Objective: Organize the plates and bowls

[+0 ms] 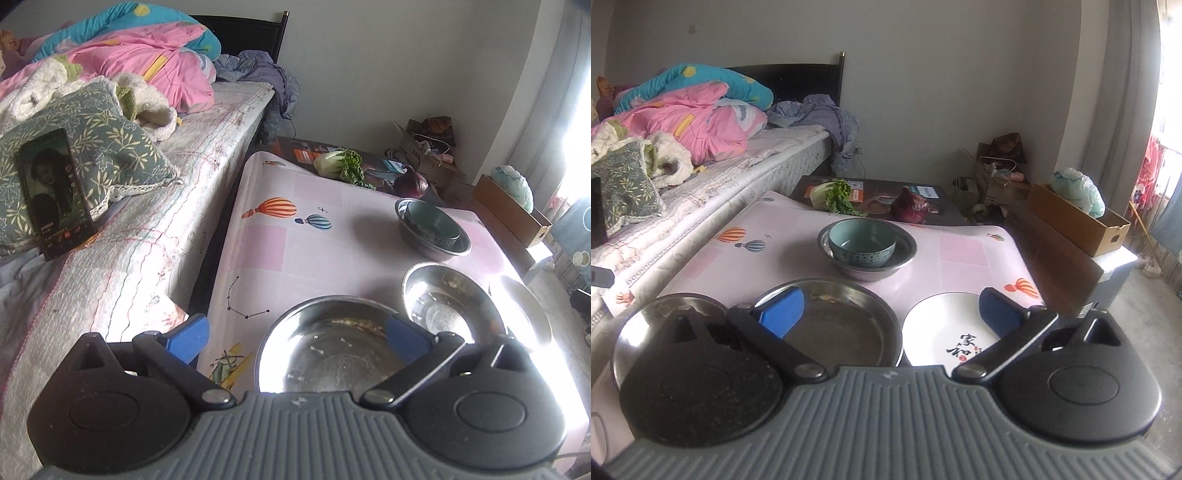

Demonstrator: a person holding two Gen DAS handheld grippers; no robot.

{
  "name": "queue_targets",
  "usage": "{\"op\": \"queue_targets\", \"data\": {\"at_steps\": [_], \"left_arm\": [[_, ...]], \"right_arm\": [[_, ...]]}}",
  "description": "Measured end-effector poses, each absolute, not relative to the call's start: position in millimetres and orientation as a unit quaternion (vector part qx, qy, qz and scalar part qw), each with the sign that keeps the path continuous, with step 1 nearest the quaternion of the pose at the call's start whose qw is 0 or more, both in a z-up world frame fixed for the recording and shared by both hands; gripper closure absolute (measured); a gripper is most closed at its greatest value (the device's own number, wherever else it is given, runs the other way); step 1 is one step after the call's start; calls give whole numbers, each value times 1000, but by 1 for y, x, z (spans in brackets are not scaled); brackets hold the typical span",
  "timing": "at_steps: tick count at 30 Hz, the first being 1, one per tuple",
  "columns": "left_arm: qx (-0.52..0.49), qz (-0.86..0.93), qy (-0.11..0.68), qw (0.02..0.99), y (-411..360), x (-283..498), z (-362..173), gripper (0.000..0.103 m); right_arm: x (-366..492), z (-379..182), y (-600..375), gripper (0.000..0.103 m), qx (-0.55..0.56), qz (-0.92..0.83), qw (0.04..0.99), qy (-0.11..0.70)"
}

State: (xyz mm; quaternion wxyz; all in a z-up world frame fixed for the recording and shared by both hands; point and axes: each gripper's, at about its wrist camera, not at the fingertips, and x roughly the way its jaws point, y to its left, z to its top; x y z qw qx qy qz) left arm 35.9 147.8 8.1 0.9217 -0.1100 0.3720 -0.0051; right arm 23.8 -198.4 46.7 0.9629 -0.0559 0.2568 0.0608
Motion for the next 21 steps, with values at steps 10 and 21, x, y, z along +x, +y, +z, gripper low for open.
{"op": "queue_targets", "data": {"at_steps": [10, 21], "left_arm": [[-108, 4, 404, 908, 150, 12, -42, 0], [-77, 5, 426, 902, 132, 33, -73, 16]], "right_arm": [[26, -23, -174, 2, 136, 179, 911, 347], [54, -79, -135, 41, 188, 222, 855, 430]]}}
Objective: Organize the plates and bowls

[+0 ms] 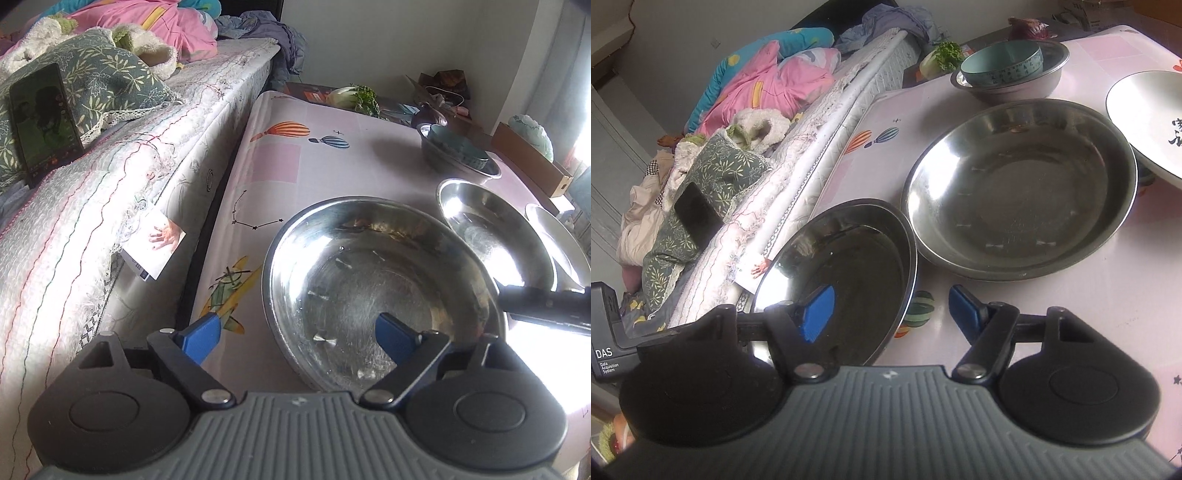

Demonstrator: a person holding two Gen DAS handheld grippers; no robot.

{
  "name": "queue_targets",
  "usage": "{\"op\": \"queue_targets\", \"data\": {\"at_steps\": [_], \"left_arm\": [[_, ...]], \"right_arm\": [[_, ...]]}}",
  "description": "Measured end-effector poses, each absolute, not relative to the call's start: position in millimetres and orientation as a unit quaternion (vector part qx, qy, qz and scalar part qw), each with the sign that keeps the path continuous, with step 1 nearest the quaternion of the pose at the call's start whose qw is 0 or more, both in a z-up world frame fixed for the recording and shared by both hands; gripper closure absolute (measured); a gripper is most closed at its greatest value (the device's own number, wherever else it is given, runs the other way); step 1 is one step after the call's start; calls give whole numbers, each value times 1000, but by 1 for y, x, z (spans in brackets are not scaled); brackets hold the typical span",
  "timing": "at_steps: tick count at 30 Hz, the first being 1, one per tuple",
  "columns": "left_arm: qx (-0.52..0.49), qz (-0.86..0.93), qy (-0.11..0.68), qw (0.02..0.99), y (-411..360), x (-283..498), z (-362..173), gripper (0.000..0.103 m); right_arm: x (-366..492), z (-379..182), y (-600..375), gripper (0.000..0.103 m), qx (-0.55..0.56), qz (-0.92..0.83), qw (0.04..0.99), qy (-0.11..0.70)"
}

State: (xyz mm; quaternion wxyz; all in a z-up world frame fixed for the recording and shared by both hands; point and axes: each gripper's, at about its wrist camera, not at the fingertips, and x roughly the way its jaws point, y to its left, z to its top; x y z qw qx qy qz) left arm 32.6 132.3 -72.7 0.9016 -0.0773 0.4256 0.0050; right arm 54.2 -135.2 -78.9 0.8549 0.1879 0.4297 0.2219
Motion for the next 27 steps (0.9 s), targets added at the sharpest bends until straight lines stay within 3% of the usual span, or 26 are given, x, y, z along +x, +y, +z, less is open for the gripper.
{"op": "queue_targets", "data": {"at_steps": [4, 9, 13, 27], "left_arm": [[-90, 5, 440, 894, 134, 39, -79, 35], [-91, 10, 444, 892, 136, 40, -81, 49], [-104, 2, 446, 889, 138, 39, -78, 65], [-100, -10, 462, 881, 127, 21, -71, 67]], "right_arm": [[61, -88, -130, 54, 198, 224, 846, 442], [67, -96, -127, 76, 208, 224, 837, 454], [68, -99, -127, 82, 216, 227, 834, 455], [58, -95, -136, 84, 212, 232, 831, 459]]}}
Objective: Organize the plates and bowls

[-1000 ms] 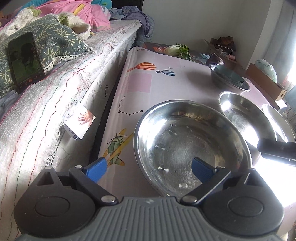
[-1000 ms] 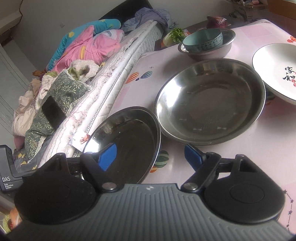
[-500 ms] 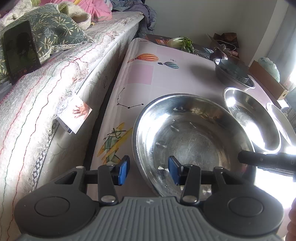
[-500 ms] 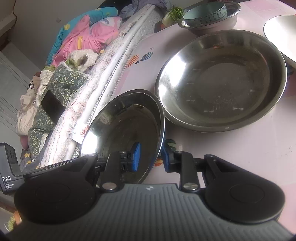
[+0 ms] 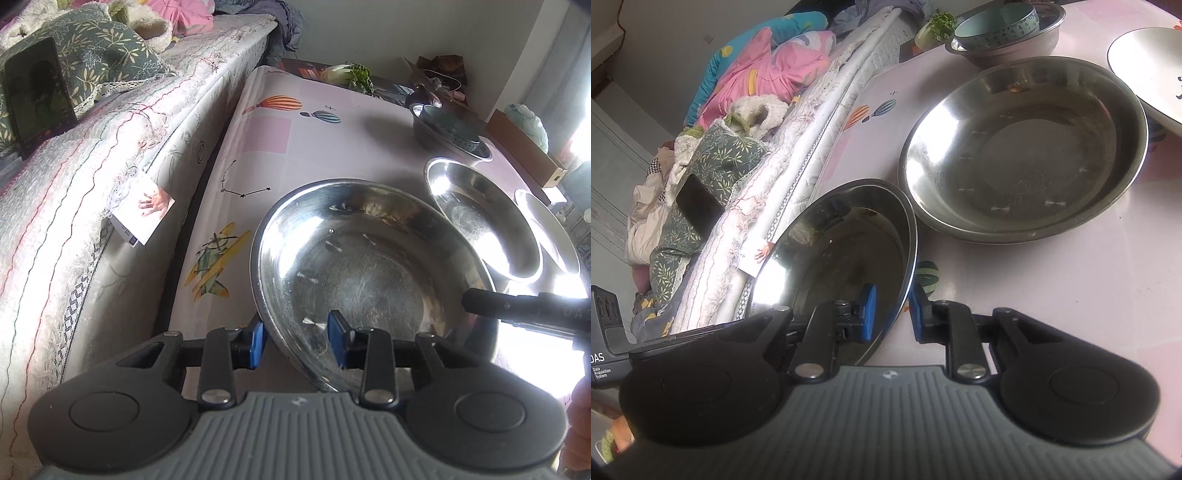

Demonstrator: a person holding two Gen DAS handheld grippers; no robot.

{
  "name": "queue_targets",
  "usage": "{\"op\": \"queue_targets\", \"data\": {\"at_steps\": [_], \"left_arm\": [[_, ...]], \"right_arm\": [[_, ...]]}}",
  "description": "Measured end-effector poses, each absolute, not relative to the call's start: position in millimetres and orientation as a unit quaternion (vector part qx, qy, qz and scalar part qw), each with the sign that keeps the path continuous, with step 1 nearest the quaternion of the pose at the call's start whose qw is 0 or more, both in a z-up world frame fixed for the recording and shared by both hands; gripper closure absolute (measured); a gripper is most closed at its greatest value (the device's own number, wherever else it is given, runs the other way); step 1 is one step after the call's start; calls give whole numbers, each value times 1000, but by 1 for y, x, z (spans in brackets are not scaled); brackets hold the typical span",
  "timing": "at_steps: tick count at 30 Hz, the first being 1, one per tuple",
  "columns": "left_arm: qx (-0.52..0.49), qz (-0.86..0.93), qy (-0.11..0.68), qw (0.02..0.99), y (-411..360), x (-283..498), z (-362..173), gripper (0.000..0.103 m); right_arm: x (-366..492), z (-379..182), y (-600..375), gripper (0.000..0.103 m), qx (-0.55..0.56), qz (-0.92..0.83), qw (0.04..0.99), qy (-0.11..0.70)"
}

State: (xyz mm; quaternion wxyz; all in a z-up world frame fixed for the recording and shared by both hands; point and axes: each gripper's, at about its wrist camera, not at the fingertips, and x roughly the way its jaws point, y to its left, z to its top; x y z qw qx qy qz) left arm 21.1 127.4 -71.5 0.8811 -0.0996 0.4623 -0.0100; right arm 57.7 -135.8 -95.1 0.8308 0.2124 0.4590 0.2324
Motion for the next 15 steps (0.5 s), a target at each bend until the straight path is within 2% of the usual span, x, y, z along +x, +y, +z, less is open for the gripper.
{"op": "queue_targets", "data": {"at_steps": [10, 15], "left_arm": [[-104, -31, 473, 874, 122, 3, -66, 66], [-97, -28, 470, 877, 123, 3, -66, 53]], "right_arm": [[41, -96, -143, 82, 199, 234, 829, 468], [41, -95, -146, 83, 196, 229, 834, 462]]}}
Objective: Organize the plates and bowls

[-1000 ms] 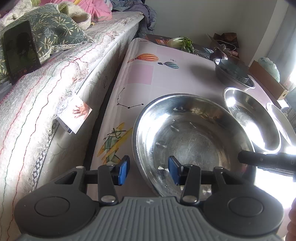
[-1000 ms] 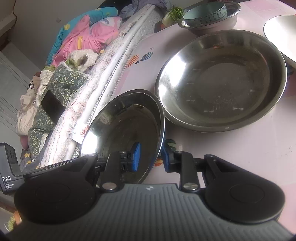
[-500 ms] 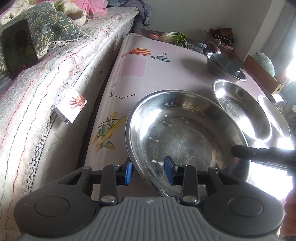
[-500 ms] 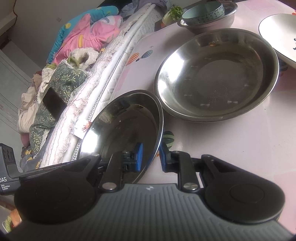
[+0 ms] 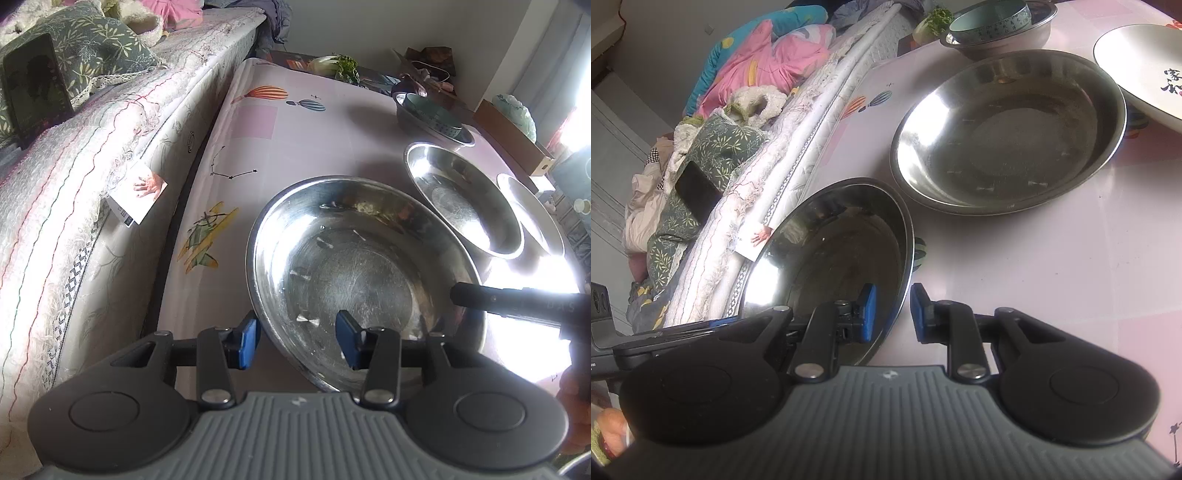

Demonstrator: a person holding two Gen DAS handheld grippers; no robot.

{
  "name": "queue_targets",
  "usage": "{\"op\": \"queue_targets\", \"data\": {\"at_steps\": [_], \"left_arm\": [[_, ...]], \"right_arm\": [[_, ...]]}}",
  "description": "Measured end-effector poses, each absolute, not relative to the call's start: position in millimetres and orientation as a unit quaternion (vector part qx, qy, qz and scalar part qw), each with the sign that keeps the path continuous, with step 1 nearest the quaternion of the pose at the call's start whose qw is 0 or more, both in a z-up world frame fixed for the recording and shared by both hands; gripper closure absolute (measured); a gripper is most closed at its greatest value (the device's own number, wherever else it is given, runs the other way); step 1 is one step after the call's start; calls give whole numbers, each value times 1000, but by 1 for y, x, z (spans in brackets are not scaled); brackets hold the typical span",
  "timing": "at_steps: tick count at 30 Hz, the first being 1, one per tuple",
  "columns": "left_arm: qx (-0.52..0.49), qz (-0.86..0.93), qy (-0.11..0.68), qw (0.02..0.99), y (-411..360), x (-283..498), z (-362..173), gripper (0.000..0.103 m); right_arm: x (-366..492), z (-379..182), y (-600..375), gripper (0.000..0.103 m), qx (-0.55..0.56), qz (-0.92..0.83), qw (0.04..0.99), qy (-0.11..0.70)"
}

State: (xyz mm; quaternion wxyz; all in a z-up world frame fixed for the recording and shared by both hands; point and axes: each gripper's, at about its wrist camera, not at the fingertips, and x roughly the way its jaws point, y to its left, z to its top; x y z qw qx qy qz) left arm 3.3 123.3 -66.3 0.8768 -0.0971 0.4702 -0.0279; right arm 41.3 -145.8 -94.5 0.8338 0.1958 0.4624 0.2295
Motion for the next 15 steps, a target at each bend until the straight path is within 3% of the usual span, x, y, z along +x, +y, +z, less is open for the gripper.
{"op": "queue_targets", "data": {"at_steps": [3, 15], "left_arm": [[-86, -27, 469, 878, 123, 8, -66, 47], [-36, -7, 479, 877, 111, 31, -73, 49]], "right_arm": [[45, -93, -147, 82, 195, 226, 837, 459], [62, -97, -142, 82, 194, 218, 841, 455]]}}
